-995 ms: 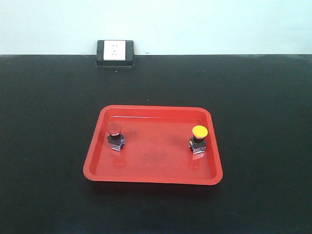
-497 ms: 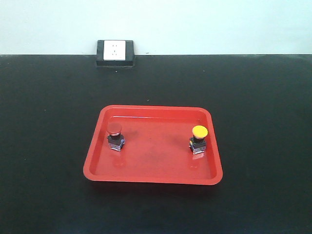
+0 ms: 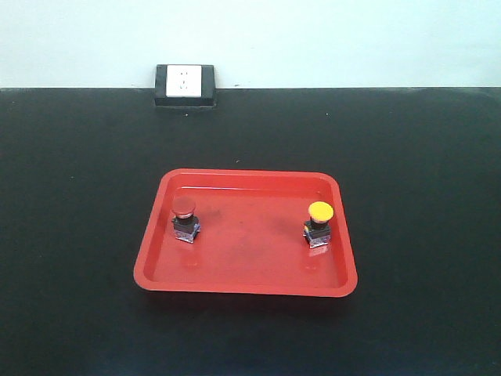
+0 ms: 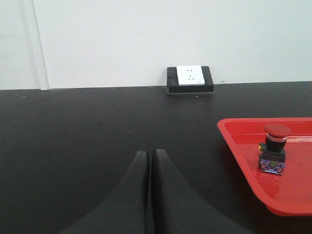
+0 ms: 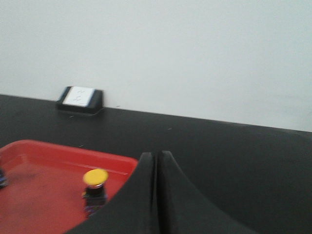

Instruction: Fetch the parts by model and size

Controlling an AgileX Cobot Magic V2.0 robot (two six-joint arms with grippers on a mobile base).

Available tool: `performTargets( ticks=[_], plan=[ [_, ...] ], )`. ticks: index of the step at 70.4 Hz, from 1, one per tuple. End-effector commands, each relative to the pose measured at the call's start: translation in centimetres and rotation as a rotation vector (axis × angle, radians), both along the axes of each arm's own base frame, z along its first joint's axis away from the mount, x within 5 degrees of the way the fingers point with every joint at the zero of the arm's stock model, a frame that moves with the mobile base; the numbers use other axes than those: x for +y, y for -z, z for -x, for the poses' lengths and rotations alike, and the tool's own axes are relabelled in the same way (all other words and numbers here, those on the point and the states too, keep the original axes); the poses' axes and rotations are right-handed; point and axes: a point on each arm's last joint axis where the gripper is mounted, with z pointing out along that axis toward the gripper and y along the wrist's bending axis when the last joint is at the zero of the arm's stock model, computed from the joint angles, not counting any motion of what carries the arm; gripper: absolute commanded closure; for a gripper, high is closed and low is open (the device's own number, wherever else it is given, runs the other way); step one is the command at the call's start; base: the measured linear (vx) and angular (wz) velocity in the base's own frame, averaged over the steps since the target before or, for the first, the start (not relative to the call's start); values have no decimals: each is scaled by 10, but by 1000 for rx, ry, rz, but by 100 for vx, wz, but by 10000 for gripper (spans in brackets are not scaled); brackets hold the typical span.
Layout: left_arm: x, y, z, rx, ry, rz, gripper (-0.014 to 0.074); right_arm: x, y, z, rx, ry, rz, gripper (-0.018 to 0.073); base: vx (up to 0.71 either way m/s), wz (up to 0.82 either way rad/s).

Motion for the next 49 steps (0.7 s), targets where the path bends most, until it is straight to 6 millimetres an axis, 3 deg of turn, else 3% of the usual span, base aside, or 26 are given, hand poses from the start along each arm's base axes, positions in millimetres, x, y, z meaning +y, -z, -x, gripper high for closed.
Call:
performTargets(
  ticks=[1, 23, 49],
  plan=[
    [0, -12, 2, -102, -1, 13, 603, -2, -3, -3, -139, 46, -4, 569, 0, 0],
    [0, -12, 2, -101, -1, 13, 603, -3, 52, 3, -221, 64, -14, 569, 0, 0],
    [0, -11, 1, -99, -1, 13, 603, -4, 58, 3, -157, 73, -80, 569, 0, 0]
  ],
)
